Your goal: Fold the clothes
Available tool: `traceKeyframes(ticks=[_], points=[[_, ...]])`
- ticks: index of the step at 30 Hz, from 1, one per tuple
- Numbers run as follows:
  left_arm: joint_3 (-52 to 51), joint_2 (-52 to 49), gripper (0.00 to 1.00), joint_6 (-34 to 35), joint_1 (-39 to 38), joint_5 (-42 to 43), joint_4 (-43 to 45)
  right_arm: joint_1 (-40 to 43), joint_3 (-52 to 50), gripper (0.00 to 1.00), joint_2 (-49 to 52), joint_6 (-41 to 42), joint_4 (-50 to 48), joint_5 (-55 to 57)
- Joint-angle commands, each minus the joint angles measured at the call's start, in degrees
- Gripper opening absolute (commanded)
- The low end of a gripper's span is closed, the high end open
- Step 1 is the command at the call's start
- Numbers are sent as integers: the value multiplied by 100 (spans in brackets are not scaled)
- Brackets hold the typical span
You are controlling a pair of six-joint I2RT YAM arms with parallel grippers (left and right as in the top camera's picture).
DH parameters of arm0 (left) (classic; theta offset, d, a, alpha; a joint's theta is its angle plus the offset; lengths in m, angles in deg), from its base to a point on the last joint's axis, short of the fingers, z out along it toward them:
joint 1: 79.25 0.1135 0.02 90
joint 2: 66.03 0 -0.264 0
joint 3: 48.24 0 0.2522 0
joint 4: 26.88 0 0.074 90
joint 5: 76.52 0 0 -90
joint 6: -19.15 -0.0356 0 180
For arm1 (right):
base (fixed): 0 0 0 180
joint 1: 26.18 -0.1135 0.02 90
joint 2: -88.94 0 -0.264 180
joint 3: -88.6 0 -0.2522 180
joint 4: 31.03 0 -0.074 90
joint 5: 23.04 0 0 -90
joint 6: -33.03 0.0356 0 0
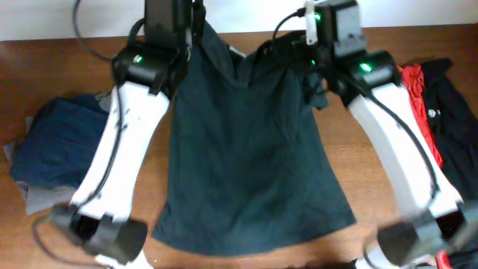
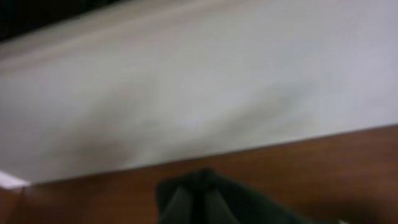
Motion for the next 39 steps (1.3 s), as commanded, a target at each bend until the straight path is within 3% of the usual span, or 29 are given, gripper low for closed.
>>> traceKeyframes(ticks=[1, 3, 4, 5, 7, 11, 21, 25, 29, 34, 39], points=[[17, -557, 29, 7, 238, 68, 490, 330, 13, 23, 560, -44, -455, 111], [17, -791, 76, 9, 367, 37, 719, 476, 13, 32, 820, -48, -752, 118], [17, -855, 93, 11, 442, -48, 785, 568, 13, 38, 909, -61, -833, 120], [17, -866, 99, 11, 511, -131, 807, 691, 13, 43, 953, -68, -866, 116], [35, -804, 99, 9, 649, -317, 763, 916, 17, 48, 933, -66, -798, 109], [42, -415, 99, 9, 846, -365, 330, 1355, 28, 49, 581, 42, -273, -216], [39, 658, 99, 125, 909, -308, -2059, 1810, 28, 59, -579, 42, 1722, -1360], [11, 645, 99, 557, 1067, 708, -3233, 1810, 0, 60, -608, 195, 2702, -1679], [-181, 468, 99, 557, 1388, 1674, -3797, 1810, -334, 61, -415, 280, 3045, -1893], [-743, 184, 99, 660, 1561, 2629, -4096, 1803, -1172, 61, -254, 278, 2942, -2297], [-1725, -44, 98, 660, 1480, 2809, -3976, 1799, -2194, 61, -232, 280, 2371, -2614]])
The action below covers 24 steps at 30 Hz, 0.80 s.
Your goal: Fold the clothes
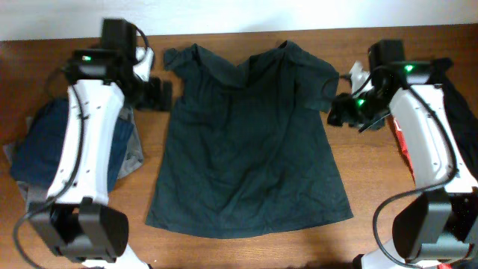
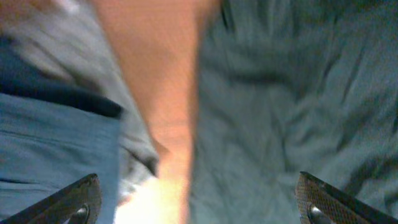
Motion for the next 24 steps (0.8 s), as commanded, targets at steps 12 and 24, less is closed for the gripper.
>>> traceKeyframes(ticks=[12, 24], points=[[-2658, -334, 99, 358, 63, 424, 1504, -9, -2415, 60, 0, 400, -1517, -286], [-3539, -337, 96, 358, 68, 426, 2339, -9, -3097, 60, 9, 1051, -2306, 313]])
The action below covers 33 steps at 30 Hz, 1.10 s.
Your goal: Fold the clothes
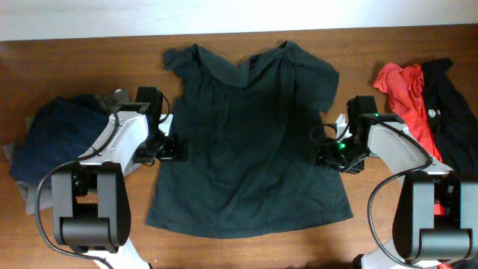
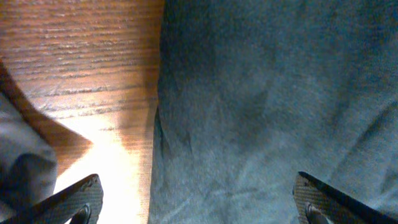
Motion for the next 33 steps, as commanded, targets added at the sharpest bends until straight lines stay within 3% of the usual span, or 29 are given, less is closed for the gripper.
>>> traceKeyframes(ticks=[1, 8, 9, 12, 17, 22, 23, 28, 33], points=[[-190, -22, 95, 50, 26, 61, 155, -9, -151, 60, 9, 391, -120, 422], [-540, -24, 89, 50, 24, 63, 492, -9, -271, 59, 9, 675, -227, 894], [-579, -24, 81, 50, 24, 63, 527, -9, -293, 55, 9, 673, -227, 946], [-675, -24, 72, 52, 22, 63, 577, -15, -385, 51, 9, 811, -225, 938], [-782, -24, 46, 52, 22, 68, 640, -13, -557, 31, 9, 1012, -313, 933], [-769, -20, 5, 52, 22, 105, 599, -7, -553, 4, -2, 966, -382, 935], [-741, -17, 1, 55, 26, 105, 520, -2, -542, 4, -20, 966, -382, 938], [-348, 9, 1, 319, 48, 129, -308, 70, -448, 4, -387, 981, -247, 962], [-280, 282, 1, 345, 48, 715, -960, 378, -398, 4, -1169, 1613, 201, 1784]])
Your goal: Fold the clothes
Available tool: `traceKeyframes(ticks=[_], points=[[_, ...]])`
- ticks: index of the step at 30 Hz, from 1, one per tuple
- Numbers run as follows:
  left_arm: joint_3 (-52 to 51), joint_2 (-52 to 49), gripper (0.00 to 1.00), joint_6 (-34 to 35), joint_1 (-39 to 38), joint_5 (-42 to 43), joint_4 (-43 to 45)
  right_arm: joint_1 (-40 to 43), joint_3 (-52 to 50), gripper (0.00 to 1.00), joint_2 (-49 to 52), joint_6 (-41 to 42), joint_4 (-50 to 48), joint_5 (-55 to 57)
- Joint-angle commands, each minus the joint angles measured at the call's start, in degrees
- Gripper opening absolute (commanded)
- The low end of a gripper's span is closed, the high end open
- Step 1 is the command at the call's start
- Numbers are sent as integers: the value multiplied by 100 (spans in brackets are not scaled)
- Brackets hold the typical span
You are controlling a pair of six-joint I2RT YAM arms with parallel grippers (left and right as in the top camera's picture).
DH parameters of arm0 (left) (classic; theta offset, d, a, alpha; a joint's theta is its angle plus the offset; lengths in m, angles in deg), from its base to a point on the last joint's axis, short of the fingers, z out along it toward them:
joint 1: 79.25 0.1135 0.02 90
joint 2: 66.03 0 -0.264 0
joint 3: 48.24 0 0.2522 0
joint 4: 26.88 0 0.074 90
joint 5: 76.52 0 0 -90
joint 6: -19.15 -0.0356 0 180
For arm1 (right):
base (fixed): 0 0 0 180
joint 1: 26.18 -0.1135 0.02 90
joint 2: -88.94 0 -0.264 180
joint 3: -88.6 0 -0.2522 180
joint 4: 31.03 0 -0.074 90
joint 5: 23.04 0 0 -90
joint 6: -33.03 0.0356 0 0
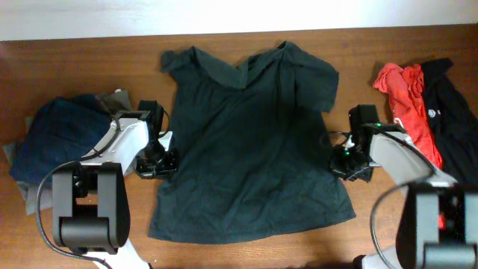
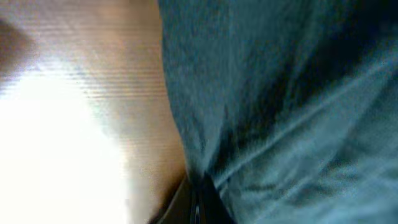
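Observation:
A dark teal T-shirt [image 1: 250, 142] lies flat on the wooden table [image 1: 89, 56], collar towards the back edge. My left gripper [image 1: 166, 160] sits at the shirt's left side edge, about halfway down. In the left wrist view its fingers [image 2: 198, 205] are pressed together on the cloth edge of the shirt [image 2: 280, 93]. My right gripper [image 1: 337, 161] rests at the shirt's right side edge at about the same height. How its jaws stand is too small and dark to make out.
A pile of folded blue and grey clothes [image 1: 56, 146] lies at the left, close to my left arm. A red garment [image 1: 399, 86] and a black one [image 1: 448, 104] lie crumpled at the right back.
My left gripper was open over the shirt's left edge and is now shut on it, slightly nearer the hem. My right gripper sits a little lower and further right at the right edge.
First both grippers held the shirt up by its shoulders at the back of the table. Then the shirt lay spread flat, with the grippers off it beside the sleeves. Both then came down to the side edges, and now the left one has pinched its edge.

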Motion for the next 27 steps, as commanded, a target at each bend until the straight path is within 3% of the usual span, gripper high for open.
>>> traceKeyframes(ticks=[1, 8, 13, 14, 17, 21, 23, 26, 27], points=[[96, 280, 1, 125, 22, 461, -306, 321, 48, 4, -763, 481, 164, 785], [96, 734, 1, 122, 22, 490, -1191, 1226, 52, 4, -2009, 544, 221, 1231], [96, 785, 1, 120, 2, 492, -1626, 1829, 52, 4, -2330, 535, 221, 1241], [96, 785, 4, 120, -7, 492, -1674, 1910, 52, 4, -2330, 533, 223, 1276], [96, 785, 33, 120, -35, 492, -1757, 2074, 50, 4, -2321, 533, 225, 1357], [98, 802, 38, 98, -39, 496, -1652, 2111, 50, 4, -2321, 533, 201, 1362], [138, 833, 38, 90, -39, 496, -1547, 2111, 50, 13, -2321, 535, 179, 1357], [365, 907, 39, -212, -59, 765, -1259, 2105, 50, 36, -2321, 516, 162, 1191], [466, 929, 40, -341, -85, 883, -1095, 2105, 52, 38, -2321, 407, 149, 1019]])
